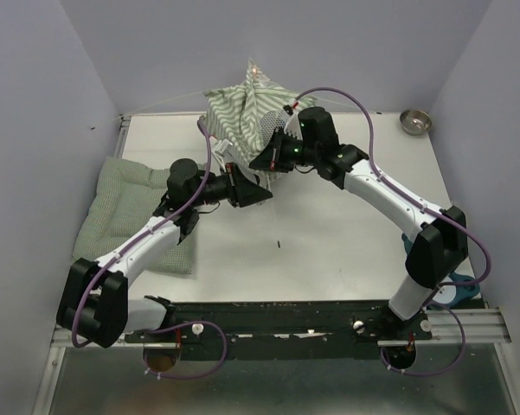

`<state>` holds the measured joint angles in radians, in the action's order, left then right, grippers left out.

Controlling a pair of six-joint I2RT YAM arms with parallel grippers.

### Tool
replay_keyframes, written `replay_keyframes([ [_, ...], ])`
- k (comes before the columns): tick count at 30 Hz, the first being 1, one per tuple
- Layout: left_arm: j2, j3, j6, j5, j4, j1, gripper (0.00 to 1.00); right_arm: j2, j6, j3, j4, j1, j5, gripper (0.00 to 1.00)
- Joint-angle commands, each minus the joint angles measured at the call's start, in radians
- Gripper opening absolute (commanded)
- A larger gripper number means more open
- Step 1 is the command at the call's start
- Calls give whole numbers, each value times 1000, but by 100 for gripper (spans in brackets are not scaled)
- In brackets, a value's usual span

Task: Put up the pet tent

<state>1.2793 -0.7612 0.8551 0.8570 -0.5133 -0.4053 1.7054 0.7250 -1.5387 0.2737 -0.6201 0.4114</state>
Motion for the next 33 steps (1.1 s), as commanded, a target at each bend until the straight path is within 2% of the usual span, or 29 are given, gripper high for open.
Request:
replay_keyframes([
  [1,-28,51,54,-30,-44,-12,47,26,28,-12,35,3,0,1],
  [8,-110,163,108,-59,-57,-99,64,48,50,-44,10,3,-22,1],
  [15,-94,157,134,-88,-103,-181,62,71,79,-61,-13,2,-23,1],
  [18,-64,149,143,-93,-132,-187,56,76,85,-64,-14,2,-23,1],
  [24,-26,128,160,-85,-160,-199,33,69,86,-57,-21,0,-37,1],
  [25,-23,128,160,-81,-163,-199,27,69,85,-55,-21,0,-39,1],
  [28,-23,128,167,-79,-174,-201,0,63,86,-47,-22,0,-46,1],
  [32,-44,99,159,-98,-157,-187,0,62,50,-34,-33,0,7,3],
  [33,-46,86,162,-110,-149,-178,0,54,36,-32,-33,0,21,11],
])
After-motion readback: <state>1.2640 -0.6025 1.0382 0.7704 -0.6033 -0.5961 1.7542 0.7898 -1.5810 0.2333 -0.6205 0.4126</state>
